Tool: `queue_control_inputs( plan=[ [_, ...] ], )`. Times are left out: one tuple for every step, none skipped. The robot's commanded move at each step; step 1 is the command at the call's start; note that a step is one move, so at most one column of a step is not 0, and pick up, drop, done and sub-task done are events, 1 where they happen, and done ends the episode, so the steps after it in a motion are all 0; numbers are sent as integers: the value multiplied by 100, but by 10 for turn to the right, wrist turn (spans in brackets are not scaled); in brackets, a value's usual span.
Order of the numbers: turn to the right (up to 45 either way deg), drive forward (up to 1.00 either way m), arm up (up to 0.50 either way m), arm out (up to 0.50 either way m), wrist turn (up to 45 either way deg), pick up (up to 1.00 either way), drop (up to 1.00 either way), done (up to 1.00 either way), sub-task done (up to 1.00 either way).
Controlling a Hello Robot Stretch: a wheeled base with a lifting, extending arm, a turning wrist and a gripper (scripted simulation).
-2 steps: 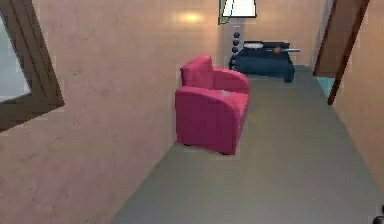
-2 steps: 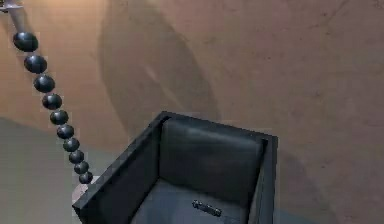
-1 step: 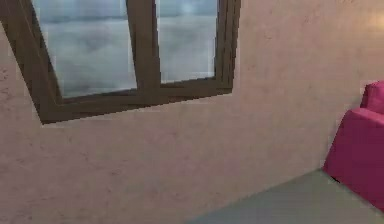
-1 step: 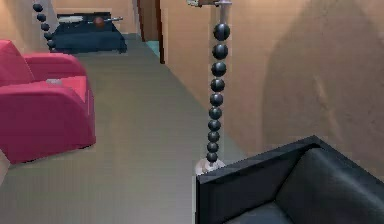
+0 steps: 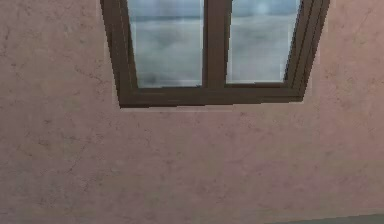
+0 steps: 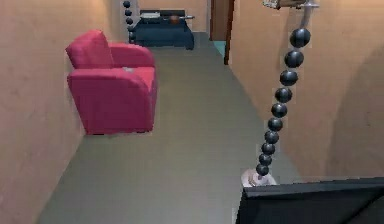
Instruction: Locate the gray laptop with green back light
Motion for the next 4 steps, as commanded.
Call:
queue_control_inputs(
  plan=[
    [0,5,0,0,0,0,0,0,0],
    [450,0,0,0,0,0,0,0,0],
    [390,0,0,0,0,0,0,0,0],
    [30,0,0,0,0,0,0,0,0]
  ],
)
